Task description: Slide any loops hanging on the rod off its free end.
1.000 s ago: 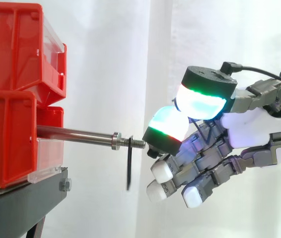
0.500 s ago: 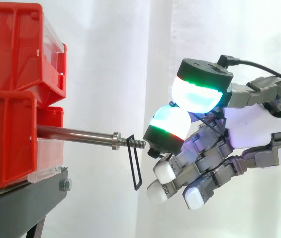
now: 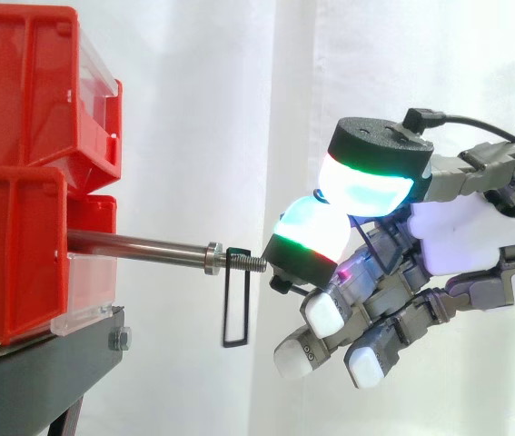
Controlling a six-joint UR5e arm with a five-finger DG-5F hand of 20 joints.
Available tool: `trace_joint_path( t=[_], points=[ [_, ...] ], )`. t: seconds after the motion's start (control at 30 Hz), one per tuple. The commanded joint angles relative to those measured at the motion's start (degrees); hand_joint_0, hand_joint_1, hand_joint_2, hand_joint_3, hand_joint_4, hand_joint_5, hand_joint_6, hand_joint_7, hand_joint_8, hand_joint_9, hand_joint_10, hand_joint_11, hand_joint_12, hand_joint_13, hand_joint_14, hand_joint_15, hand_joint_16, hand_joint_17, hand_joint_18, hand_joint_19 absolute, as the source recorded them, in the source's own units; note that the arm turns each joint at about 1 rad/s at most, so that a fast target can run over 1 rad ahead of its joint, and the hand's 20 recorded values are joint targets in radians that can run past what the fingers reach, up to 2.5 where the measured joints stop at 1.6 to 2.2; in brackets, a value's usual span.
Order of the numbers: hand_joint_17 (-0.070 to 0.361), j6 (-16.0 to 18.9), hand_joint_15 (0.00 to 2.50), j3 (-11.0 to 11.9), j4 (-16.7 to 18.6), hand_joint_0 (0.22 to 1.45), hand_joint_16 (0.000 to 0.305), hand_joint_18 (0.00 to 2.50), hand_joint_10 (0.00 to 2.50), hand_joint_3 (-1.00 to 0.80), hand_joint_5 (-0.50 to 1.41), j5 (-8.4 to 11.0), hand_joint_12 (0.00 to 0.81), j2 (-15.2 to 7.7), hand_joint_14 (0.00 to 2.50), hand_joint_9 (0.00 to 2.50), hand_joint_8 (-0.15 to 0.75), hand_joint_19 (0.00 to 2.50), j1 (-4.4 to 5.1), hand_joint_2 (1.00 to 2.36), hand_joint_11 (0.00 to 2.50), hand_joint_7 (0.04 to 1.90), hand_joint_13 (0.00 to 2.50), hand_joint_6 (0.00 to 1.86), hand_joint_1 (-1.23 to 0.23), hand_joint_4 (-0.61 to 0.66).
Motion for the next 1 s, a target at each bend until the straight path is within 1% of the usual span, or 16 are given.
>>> trace_joint_path(
  t=[0.0,0.17,0.23,0.3,0.33,0.47,0.7,0.77,0.83,0.9,0.97],
  points=[
    [0.106,0.0,0.14,0.03,-0.04,0.65,0.047,0.76,0.01,-0.15,-0.12,0.0,0.351,-0.03,0.01,0.97,0.274,0.37,0.0,1.01,0.36,1.08,0.6,0.91,-0.84,-0.12],
    [0.097,0.0,0.16,-0.05,-0.04,0.67,0.043,0.75,0.01,-0.23,-0.13,0.18,0.328,-0.03,0.01,0.97,0.254,0.39,0.09,1.01,0.4,1.06,0.6,0.91,-0.83,-0.09],
    [0.097,0.0,0.16,0.03,-0.04,0.65,0.043,0.74,0.01,-0.25,-0.13,0.18,0.324,-0.03,0.01,0.97,0.251,0.4,0.17,1.01,0.39,1.05,0.6,0.91,-0.8,-0.06],
    [0.097,0.0,0.17,-0.05,-0.04,0.62,0.043,0.74,0.01,-0.28,-0.13,0.35,0.325,0.06,0.01,0.97,0.246,0.42,0.26,1.01,0.38,1.07,0.59,0.9,-0.75,0.01],
    [0.098,0.0,0.17,0.03,-0.12,0.62,0.044,0.73,0.01,-0.3,-0.13,0.35,0.328,0.06,0.01,0.97,0.252,0.42,0.35,1.01,0.36,1.08,0.59,0.9,-0.74,0.02],
    [0.1,0.0,0.16,0.03,-0.21,0.6,0.044,0.7,0.01,-0.31,-0.13,0.35,0.332,-0.03,0.01,0.97,0.256,0.44,0.44,1.01,0.36,1.09,0.57,0.9,-0.68,0.02],
    [0.106,0.0,0.15,-0.05,-0.21,0.59,0.047,0.69,0.01,-0.28,-0.12,0.26,0.343,-0.03,0.01,0.96,0.253,0.43,0.44,1.01,0.3,1.07,0.56,0.89,-0.65,-0.02],
    [0.113,0.0,0.14,-0.05,-0.21,0.6,0.05,0.72,0.01,-0.24,-0.12,0.26,0.359,0.06,0.0,0.97,0.265,0.41,0.44,1.01,0.29,1.05,0.58,0.89,-0.67,-0.02],
    [0.117,0.0,0.13,0.03,-0.21,0.62,0.052,0.77,0.01,-0.16,-0.11,0.26,0.369,0.06,0.0,0.98,0.276,0.37,0.44,1.01,0.29,1.07,0.6,0.89,-0.77,-0.03],
    [0.114,0.0,0.13,-0.05,-0.21,0.63,0.051,0.78,0.01,-0.12,-0.11,0.26,0.366,0.06,0.01,0.99,0.275,0.37,0.44,1.01,0.31,1.12,0.61,0.89,-0.82,-0.09],
    [0.109,0.0,0.13,0.03,-0.21,0.65,0.048,0.78,0.01,-0.12,-0.12,0.26,0.355,-0.03,0.0,0.99,0.264,0.38,0.44,1.01,0.32,1.09,0.61,0.91,-0.83,-0.14]
  ],
)
